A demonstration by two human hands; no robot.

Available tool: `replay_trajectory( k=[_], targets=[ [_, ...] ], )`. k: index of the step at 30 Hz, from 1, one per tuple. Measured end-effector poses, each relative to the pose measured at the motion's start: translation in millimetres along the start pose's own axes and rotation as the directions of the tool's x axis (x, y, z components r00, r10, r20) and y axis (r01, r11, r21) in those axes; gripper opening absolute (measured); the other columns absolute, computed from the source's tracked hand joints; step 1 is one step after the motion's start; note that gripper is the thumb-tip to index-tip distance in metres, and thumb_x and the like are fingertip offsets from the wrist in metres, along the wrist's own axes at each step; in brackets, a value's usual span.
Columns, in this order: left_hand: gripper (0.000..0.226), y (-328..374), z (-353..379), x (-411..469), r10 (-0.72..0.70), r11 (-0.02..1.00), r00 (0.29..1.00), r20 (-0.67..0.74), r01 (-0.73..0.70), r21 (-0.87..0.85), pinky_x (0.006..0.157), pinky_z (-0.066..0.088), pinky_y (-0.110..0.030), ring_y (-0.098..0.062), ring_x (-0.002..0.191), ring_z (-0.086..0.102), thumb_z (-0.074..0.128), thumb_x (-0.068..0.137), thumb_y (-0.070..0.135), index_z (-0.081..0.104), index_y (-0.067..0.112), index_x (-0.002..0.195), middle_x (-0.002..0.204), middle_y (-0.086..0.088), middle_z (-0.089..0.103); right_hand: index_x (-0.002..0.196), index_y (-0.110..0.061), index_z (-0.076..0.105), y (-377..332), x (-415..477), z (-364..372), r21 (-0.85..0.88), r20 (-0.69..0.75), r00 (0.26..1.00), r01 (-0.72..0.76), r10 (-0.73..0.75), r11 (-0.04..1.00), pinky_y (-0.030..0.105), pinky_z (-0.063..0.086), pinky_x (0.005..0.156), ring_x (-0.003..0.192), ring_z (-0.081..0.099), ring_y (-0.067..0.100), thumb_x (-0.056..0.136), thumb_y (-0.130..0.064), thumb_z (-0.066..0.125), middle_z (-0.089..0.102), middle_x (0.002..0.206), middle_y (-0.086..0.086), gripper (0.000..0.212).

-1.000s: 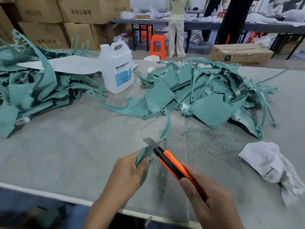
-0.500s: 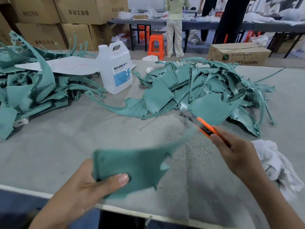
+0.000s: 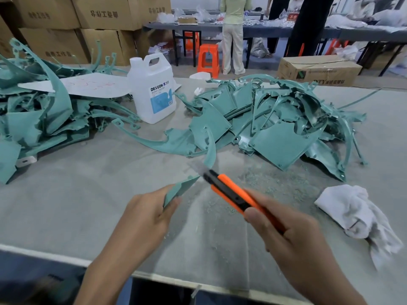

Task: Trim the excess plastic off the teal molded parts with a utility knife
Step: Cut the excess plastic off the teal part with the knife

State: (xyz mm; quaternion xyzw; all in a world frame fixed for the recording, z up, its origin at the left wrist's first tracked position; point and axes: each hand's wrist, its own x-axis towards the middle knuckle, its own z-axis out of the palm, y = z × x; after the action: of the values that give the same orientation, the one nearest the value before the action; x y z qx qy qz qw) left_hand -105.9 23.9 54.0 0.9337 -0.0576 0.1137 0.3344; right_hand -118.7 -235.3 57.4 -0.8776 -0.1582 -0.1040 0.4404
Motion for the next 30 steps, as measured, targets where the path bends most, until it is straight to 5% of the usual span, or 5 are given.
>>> replay_trajectory(
  k=[16, 20, 22, 25, 30],
  targets=[
    [0.007, 14, -21, -14, 0.113, 0.993, 0.992, -0.047, -0.114, -0.013, 0.046, 0.030, -0.015, -0.005, 0.046, 0.036, 0.057, 0.098, 0.042, 0.058, 0.041, 0.091, 0.051, 0.012, 0.040, 0.130, -0.045, 0.060, 10, 6, 0, -0.061, -0.077, 0.995, 0.065, -0.070, 0.996, 0.009, 0.038, 0.052, 0.057, 0.057, 0.001, 0.097, -0.048, 0.058, 0.062, 0.077, -0.022, 0.033],
    [0.043, 6, -62, -34, 0.033, 0.981, 0.976, 0.215, 0.009, -0.193, 0.059, 0.054, -0.027, 0.001, 0.067, 0.061, 0.061, 0.083, 0.066, 0.073, 0.028, 0.101, 0.076, 0.010, 0.072, 0.130, -0.048, 0.054, 42, 36, -24, -0.116, -0.165, 0.986, -0.011, -0.009, 0.993, 0.016, 0.042, 0.046, 0.054, 0.059, 0.006, 0.097, -0.053, 0.055, 0.061, 0.069, -0.028, 0.033],
    [0.015, -10, -72, -47, 0.008, 0.941, 0.987, 0.159, 0.046, -0.336, 0.058, 0.056, -0.018, 0.002, 0.065, 0.069, 0.078, 0.080, 0.031, 0.079, 0.042, 0.091, 0.073, 0.014, 0.074, 0.125, -0.037, 0.061, 59, 50, -36, -0.161, -0.198, 0.980, -0.044, 0.011, 0.986, 0.019, 0.042, 0.050, 0.054, 0.057, 0.003, 0.097, -0.055, 0.053, 0.062, 0.069, -0.020, 0.035],
    [0.057, -57, -72, -69, -0.143, 0.846, 0.986, 0.084, 0.165, -0.507, 0.065, 0.058, -0.019, -0.005, 0.065, 0.071, 0.065, 0.083, -0.022, 0.081, 0.031, 0.068, 0.067, 0.006, 0.073, 0.113, -0.029, 0.072, 81, 60, -41, -0.206, -0.221, 0.972, -0.130, 0.083, 0.970, 0.026, 0.040, 0.052, 0.050, 0.050, 0.007, 0.096, -0.047, 0.055, 0.058, 0.058, -0.007, 0.030],
    [0.054, -22, -57, -35, -0.075, 0.725, 0.995, 0.059, 0.095, -0.682, 0.079, 0.060, -0.043, -0.024, 0.102, 0.073, 0.083, 0.074, 0.051, 0.072, 0.028, 0.121, 0.114, -0.004, 0.075, 0.112, -0.057, 0.062, 64, 43, -19, 0.087, -0.250, 0.956, -0.132, 0.150, 0.987, 0.025, 0.045, 0.045, 0.049, 0.058, 0.012, 0.097, -0.052, 0.052, 0.070, 0.085, -0.004, 0.018]
  ],
)
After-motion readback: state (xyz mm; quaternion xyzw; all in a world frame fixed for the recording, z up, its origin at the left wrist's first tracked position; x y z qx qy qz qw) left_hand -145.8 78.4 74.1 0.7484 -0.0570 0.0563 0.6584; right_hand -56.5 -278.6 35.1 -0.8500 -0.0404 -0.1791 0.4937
